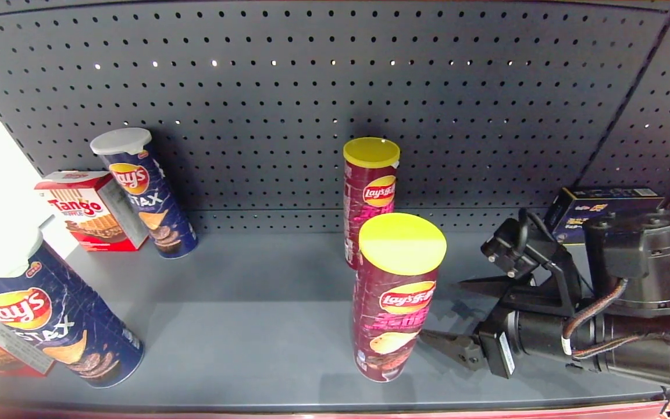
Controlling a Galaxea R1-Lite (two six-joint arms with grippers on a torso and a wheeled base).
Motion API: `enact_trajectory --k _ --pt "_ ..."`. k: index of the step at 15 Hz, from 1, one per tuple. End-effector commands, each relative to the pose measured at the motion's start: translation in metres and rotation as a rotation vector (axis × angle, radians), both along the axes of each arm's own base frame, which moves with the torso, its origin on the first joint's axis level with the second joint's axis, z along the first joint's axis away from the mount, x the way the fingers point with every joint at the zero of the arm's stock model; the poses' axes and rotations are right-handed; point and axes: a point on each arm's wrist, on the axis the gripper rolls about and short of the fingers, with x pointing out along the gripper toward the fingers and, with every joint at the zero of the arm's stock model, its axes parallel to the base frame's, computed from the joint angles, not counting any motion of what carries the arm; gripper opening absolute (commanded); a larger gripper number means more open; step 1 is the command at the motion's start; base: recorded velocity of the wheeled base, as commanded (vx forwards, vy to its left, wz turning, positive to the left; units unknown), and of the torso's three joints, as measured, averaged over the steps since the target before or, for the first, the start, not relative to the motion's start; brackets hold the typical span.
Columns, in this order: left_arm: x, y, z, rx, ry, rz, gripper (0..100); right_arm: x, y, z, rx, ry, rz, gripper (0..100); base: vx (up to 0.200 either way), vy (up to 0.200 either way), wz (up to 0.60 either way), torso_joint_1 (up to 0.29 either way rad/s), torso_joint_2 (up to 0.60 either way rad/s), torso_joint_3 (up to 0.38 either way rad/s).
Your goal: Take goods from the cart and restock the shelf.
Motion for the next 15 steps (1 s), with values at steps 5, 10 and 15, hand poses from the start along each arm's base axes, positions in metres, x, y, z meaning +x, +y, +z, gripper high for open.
enact_trajectory --k 5,10,15 --pt "0.0001 0.0000 0.0001 0.000 0.001 0.000 100 -0.0007 0.0039 -0.0025 -0.006 0.007 0.014 100 0.000 0.000 0.00 0.000 0.00 0.000" --pt "0.0001 0.0000 0.0001 0.000 0.001 0.000 100 -0.0010 0.0037 -0.0033 -0.008 0.009 0.015 100 0.000 0.000 0.00 0.000 0.00 0.000" --pt "0.0001 0.0000 0.0001 0.000 0.001 -0.001 100 -0.0008 0.0038 -0.0029 -0.007 0.008 0.014 100 0.000 0.000 0.00 0.000 0.00 0.000"
